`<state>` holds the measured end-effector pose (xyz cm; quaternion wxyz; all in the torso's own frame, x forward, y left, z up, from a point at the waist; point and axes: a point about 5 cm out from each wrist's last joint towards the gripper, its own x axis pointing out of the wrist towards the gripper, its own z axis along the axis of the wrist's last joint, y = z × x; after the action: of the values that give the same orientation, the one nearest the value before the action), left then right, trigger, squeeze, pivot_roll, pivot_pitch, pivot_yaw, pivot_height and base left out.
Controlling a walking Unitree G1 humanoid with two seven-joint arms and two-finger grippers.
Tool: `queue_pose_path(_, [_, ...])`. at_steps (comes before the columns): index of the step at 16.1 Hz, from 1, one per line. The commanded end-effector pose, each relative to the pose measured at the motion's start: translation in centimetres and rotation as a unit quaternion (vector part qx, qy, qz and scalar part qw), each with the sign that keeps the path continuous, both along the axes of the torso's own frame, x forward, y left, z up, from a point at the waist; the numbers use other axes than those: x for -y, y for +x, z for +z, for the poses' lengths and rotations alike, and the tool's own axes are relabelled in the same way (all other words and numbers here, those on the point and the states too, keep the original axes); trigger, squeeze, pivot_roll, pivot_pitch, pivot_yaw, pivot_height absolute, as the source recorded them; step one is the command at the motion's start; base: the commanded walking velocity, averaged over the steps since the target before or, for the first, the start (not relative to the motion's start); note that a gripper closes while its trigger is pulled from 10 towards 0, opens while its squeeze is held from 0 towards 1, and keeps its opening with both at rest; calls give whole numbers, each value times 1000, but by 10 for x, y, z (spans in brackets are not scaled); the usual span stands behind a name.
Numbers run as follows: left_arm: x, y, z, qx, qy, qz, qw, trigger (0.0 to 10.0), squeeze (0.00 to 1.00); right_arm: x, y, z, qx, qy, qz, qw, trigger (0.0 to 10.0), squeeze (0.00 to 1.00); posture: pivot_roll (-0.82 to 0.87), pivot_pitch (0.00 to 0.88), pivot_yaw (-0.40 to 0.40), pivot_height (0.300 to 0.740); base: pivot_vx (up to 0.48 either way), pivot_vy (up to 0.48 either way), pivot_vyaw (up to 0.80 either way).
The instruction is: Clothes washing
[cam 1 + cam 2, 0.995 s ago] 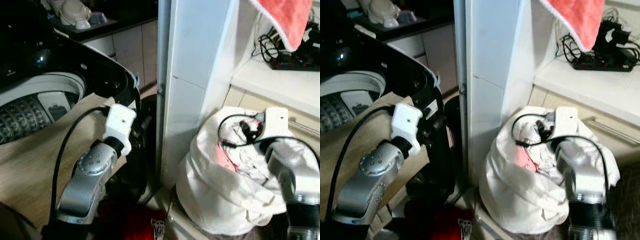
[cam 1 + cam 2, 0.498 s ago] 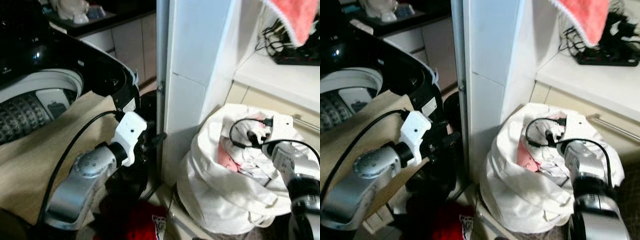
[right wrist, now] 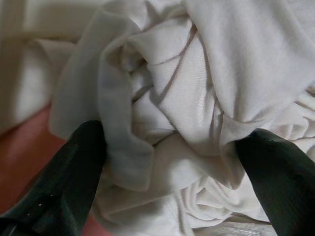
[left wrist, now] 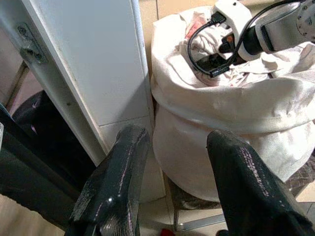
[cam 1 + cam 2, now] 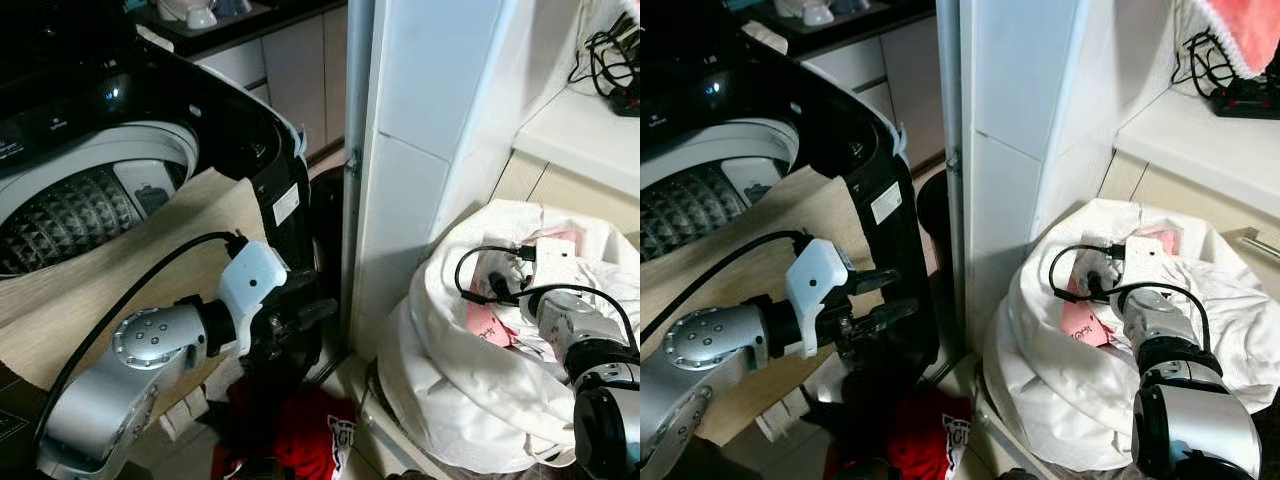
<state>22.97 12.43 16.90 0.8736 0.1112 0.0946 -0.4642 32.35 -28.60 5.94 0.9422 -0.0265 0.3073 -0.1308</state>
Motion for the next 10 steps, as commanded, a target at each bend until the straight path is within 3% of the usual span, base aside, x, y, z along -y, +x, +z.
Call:
queue_pose_path(1, [-3, 1, 6, 9, -1, 1, 1000, 10000, 0, 1, 2, 2, -2, -26, 6, 1000, 10000, 0, 92, 115, 76, 740, 0, 0, 0])
queue_pose_path(2, [-3, 1, 8, 7, 0, 3, 1000, 10000, 0, 2, 1, 2, -9, -43, 12, 999, 9137, 0, 92, 118, 74, 740, 0, 0, 0])
queue_pose_path(3, [-3, 1, 9, 7, -1, 4, 1000, 10000, 0, 1, 2, 2, -11, -46, 14, 999, 6471, 0, 91, 119, 73, 740, 0, 0, 0])
queue_pose_path(4, [-3, 1, 8, 5, -1, 3, 1000, 10000, 0, 2, 2, 2, -11, -48, 10, 999, 2118, 0, 90, 118, 73, 740, 0, 0, 0])
queue_pose_path(6, [-1, -1, 7, -4, -2, -8, 1000, 10000, 0, 3, 1, 2, -13, -56, 10, 998, 1569, 0, 90, 118, 73, 740, 0, 0, 0])
queue_pose_path(7, [-1, -3, 7, -9, -4, -12, 1000, 10000, 0, 3, 1, 1, -13, -57, 11, 998, 0, 0, 91, 114, 74, 740, 0, 0, 0])
queue_pose_path(10, [0, -5, 6, -15, -5, -19, 1000, 10000, 0, 2, 0, 0, -15, -57, 11, 998, 0, 0, 88, 111, 76, 740, 0, 0, 0])
